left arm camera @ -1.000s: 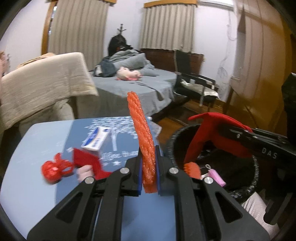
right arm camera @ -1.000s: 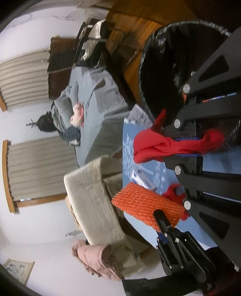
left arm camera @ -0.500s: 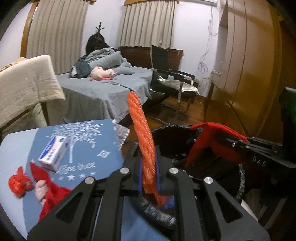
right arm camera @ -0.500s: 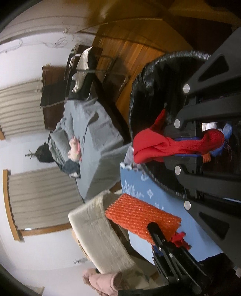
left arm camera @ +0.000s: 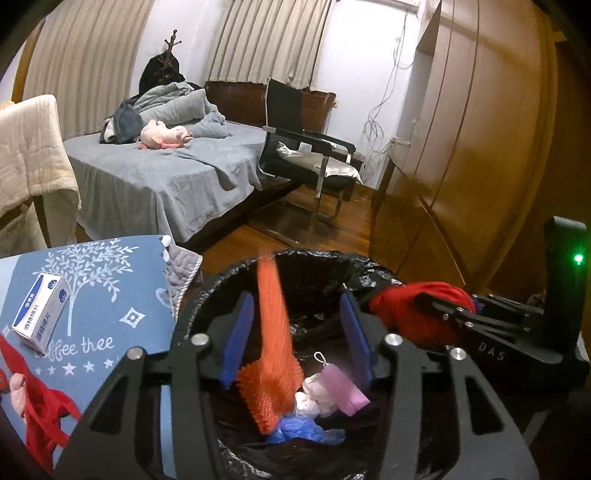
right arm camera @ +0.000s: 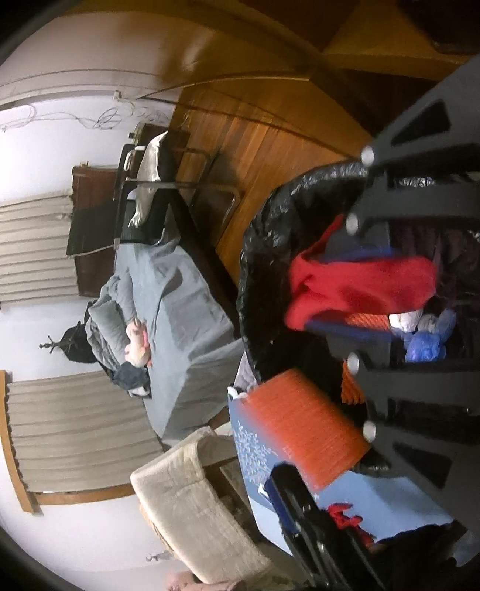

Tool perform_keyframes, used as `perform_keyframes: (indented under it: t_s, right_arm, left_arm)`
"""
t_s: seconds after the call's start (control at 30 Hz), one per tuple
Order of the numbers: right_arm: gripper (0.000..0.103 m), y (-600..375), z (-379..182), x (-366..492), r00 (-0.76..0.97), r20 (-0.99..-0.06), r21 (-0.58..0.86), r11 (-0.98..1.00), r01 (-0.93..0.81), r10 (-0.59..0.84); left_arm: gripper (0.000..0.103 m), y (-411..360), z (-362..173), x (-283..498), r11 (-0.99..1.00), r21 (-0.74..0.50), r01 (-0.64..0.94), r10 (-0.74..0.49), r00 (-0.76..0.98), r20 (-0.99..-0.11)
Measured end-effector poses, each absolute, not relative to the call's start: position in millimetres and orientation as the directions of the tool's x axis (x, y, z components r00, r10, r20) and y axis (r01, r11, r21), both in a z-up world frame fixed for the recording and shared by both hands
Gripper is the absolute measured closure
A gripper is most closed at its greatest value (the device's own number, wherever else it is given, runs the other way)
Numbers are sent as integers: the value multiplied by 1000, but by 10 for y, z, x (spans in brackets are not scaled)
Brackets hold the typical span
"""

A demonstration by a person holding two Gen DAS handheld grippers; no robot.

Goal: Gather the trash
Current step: 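Carry orange net and red cloth over the bin and open both tools, then grasp the crumpled red plastic bag with the left tool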

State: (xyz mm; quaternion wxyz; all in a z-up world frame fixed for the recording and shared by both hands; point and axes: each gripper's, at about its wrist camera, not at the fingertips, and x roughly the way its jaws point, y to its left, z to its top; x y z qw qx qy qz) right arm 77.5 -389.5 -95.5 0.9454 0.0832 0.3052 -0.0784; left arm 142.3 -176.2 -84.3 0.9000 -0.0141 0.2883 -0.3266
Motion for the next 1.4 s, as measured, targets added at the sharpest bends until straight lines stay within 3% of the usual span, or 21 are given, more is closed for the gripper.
perform_keyframes:
  t_s: [0.07, 0.17, 0.27, 0.47, 1.03, 1.4]
  right_arm:
    - [53, -3904, -954, 763, 804, -585, 107, 973, 204, -105]
    - [19, -3861, -929, 746, 813, -571, 95, 974, 206, -116]
    - [6, -3764, -886, 737, 825, -551, 83, 976, 201, -123]
    - [6, -3435, -802, 830, 842, -537, 113, 984, 136, -55]
    - [6, -1943, -881, 1323, 823, -542, 112, 985, -131, 171]
    - [6, -1233, -1056, 1676, 812, -544, 77, 976, -203, 212]
  left_arm:
    - [48, -1708, -847, 1420, 797, -198, 571, -581, 634, -511]
    - [34, -1561, -819, 1413, 823, -171, 541, -544, 666, -510]
    - [22, -1367, -780, 1378, 855, -138, 501, -496, 708, -503]
    - [12, -893, -703, 1282, 909, -97, 405, -397, 772, -496]
    - [12, 734, -757, 1195, 998, -50, 48, -67, 859, -508]
    - [12, 1284, -1069, 1434, 997, -41, -64, 30, 826, -562]
